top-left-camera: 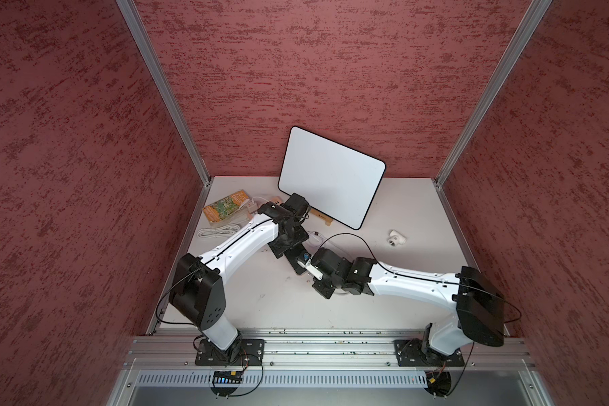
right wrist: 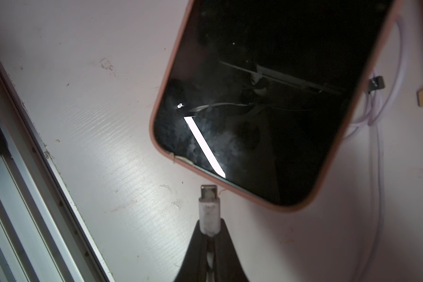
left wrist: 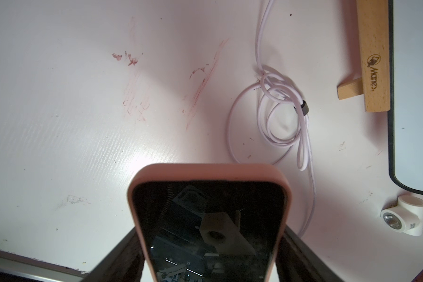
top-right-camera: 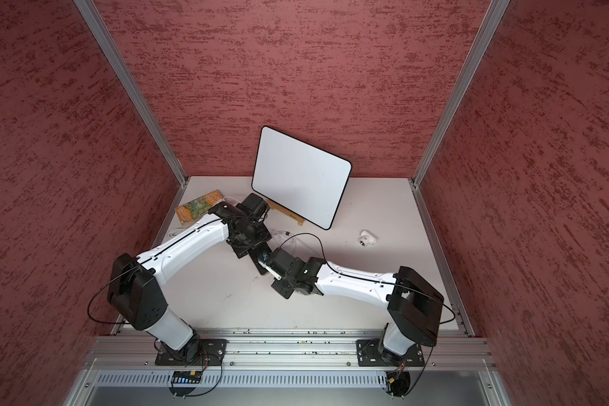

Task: Plug the charging cable into the phone
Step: Insert the charging cable into the phone.

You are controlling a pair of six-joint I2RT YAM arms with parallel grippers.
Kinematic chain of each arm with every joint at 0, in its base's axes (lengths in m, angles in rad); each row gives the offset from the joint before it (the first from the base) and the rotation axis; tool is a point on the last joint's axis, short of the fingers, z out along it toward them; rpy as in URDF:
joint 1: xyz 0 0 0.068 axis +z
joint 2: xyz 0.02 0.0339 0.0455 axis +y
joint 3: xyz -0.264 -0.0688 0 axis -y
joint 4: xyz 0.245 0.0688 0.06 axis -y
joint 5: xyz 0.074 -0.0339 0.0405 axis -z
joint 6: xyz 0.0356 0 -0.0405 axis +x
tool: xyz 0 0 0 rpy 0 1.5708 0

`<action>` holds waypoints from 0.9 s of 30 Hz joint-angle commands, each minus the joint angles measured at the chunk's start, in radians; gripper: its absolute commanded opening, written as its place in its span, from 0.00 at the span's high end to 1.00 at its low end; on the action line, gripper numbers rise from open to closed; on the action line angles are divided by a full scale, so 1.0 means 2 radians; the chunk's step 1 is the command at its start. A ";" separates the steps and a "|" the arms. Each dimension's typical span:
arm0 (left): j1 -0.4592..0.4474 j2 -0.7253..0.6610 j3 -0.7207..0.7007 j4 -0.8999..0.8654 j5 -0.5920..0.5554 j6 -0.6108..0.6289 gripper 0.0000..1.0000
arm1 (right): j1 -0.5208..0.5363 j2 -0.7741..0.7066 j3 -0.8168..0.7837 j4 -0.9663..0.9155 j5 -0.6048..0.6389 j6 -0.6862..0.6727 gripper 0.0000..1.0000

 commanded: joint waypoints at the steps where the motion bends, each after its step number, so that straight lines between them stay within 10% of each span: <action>1: -0.004 -0.015 0.008 0.006 -0.001 0.000 1.00 | 0.006 0.004 0.013 0.012 0.008 -0.001 1.00; 27: -0.011 -0.008 0.005 0.008 -0.014 -0.006 1.00 | 0.006 -0.028 0.001 0.030 -0.002 0.006 1.00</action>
